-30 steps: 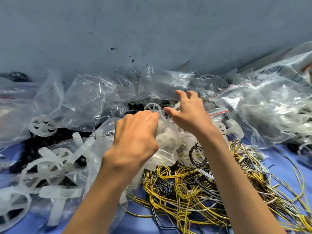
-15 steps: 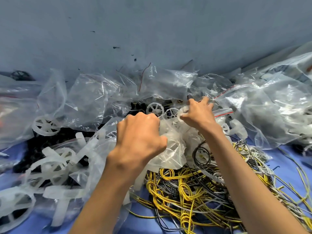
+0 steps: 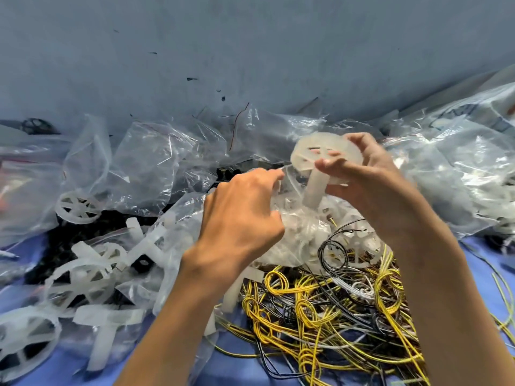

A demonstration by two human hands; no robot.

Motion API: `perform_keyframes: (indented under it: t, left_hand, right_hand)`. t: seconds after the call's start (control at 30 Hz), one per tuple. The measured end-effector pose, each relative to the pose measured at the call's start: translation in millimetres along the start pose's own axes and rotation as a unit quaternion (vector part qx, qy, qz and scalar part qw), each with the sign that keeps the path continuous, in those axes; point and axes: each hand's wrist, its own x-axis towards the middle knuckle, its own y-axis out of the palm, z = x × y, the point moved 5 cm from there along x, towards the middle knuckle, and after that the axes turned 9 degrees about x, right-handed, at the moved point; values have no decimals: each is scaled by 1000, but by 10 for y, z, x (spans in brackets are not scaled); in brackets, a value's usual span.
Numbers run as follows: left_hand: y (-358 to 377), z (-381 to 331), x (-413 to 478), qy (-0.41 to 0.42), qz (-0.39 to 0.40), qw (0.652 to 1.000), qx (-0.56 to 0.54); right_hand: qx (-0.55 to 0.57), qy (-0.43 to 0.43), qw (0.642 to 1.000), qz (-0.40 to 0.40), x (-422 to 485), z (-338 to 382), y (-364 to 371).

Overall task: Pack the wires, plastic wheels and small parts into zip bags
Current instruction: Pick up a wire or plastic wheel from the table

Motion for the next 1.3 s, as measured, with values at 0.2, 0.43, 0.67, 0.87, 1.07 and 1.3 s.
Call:
perform_keyframes:
  t: [0.2, 0.43, 0.67, 0.87, 1.07, 1.3]
  left_hand:
    - [-71, 5, 13, 18, -44, 997, -53]
    - [-45, -130, -12, 63, 23, 992, -108]
    - [-39, -154, -39, 49, 21, 997, -64]
    - [-119, -122, -54, 18, -22, 995, -99]
    - [-145, -126, -57, -4, -21, 986, -166]
    - [-116, -103, -47, -2, -11, 987, -160]
  right_hand:
    - [-70, 55, 990, 105, -63, -116, 243]
    - [-318, 89, 935, 134, -76, -308, 284]
    - [-427, 1, 885, 187, -73, -343, 366]
    - [-496, -157, 845, 121, -21, -288, 427]
    - [-519, -67, 831, 186, -31, -459, 448]
    - [-591, -52, 758, 271, -137, -483, 556]
